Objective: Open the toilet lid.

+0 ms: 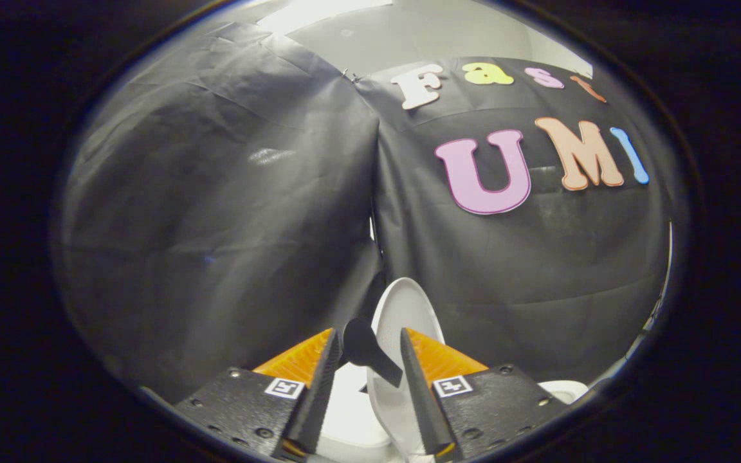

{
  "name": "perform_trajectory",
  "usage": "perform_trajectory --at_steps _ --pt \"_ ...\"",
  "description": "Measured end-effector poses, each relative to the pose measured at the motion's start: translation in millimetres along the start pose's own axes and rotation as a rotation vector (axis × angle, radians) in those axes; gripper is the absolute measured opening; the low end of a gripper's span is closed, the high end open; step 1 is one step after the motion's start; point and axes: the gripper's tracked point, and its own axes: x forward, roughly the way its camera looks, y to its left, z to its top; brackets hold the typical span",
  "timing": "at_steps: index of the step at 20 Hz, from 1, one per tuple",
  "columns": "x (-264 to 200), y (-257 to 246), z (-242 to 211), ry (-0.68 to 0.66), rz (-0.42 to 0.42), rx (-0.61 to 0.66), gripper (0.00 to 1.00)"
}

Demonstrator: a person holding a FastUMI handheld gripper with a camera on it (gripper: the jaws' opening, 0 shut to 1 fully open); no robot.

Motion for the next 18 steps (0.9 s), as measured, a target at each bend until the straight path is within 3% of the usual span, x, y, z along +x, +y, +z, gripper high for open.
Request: perform_trajectory --at_steps 5,11,18 --pt "-26.8 -1.4 45.0 -0.124 0.055 0.003 0.77" --pt "-76.4 -58.4 81.0 -0.197 -0.038 -0.031 0.77" --pt "-153.6 -189.3 80.2 -0.207 -0.316 -0.040 0.77"
